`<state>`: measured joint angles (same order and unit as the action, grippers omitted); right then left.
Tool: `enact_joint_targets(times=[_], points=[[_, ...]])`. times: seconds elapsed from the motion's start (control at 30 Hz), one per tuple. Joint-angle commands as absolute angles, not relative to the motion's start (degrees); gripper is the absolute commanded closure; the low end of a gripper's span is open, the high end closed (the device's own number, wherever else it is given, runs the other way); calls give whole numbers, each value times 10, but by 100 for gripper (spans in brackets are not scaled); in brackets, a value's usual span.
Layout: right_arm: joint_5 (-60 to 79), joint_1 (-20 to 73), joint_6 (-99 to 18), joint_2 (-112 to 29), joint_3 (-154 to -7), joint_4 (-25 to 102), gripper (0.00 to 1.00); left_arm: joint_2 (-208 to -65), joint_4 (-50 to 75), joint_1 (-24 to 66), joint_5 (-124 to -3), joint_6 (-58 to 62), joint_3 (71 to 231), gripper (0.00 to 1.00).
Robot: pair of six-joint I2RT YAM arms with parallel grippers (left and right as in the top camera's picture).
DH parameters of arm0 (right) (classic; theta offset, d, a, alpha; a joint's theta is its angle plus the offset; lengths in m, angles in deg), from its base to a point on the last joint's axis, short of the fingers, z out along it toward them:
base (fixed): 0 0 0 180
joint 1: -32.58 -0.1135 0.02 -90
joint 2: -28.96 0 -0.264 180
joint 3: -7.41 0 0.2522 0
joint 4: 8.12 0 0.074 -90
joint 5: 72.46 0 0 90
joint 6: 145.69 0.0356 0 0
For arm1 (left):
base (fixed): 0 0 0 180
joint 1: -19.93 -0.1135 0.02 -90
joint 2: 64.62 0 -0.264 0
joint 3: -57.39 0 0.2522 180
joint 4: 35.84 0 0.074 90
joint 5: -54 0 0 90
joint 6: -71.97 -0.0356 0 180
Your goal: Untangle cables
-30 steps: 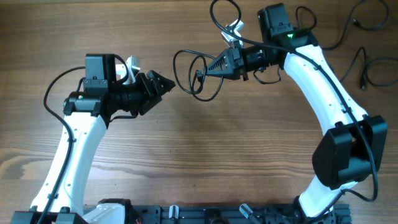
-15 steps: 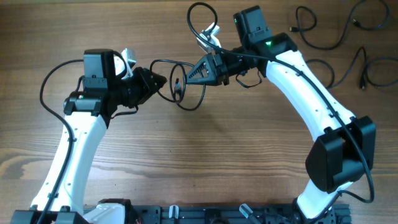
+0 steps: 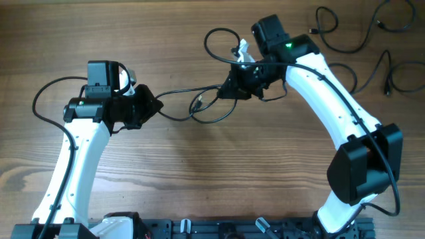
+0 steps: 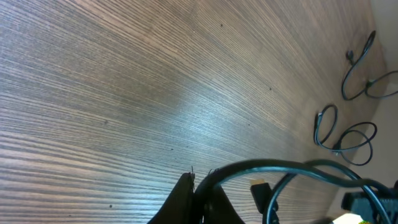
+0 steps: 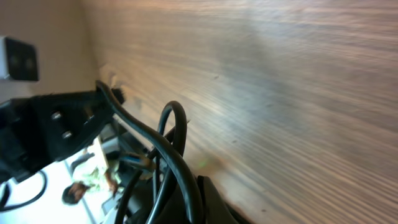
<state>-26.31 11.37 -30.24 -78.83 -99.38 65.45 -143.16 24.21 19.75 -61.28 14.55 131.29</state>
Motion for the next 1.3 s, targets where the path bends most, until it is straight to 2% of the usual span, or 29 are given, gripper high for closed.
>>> enact_joint_targets(times=[0.0, 0.4, 0.53, 0.57, 0.67, 0.7, 0.77, 0.83, 0.9, 0.93, 1.0, 1.07, 1.1, 1.17, 1.27], points=[[-149, 185, -322, -754, -997, 663, 96, -1437, 247, 155, -483, 152, 1312, 92], [-81, 194, -395, -562, -1033, 585, 96, -1437, 245, 155, -480, 152, 1312, 91], [-129, 194, -350, -539, -1033, 571, 96, -1437, 241, 155, -569, 147, 1312, 81], [-139, 194, -327, -541, -1033, 571, 96, -1437, 224, 155, -648, 109, 1312, 76], [-150, 194, -250, -541, -1032, 567, 96, -1437, 180, 155, -837, 41, 1312, 50], [-182, 194, -222, -541, -1032, 561, 96, -1437, 162, 155, -896, 34, 1312, 46], [-240, 193, -209, -541, -1032, 553, 96, -1437, 138, 155, -960, 35, 1312, 44], [-304, 193, -201, -541, -1032, 551, 96, -1437, 112, 155, -1011, 82, 1312, 41], [-322, 189, -196, -541, -1032, 550, 96, -1437, 87, 155, -1034, 158, 1312, 41], [-325, 184, -215, -541, -1032, 549, 96, -1437, 66, 155, -1051, 213, 1312, 37], [-325, 175, -283, -541, -1032, 548, 96, -1437, 35, 155, -1063, 304, 1312, 37], [-325, 158, -420, -541, -1032, 563, 96, -1437, 2, 155, -1063, 481, 1312, 33], [-325, 151, -449, -541, -1031, 569, 96, -1437, -13, 155, -1063, 512, 1312, 33], [-325, 135, -467, -541, -1030, 576, 96, -1437, -64, 155, -1063, 548, 1312, 26], [-329, 117, -462, -541, -1030, 571, 96, -1437, -84, 155, -1048, 562, 1312, 27]])
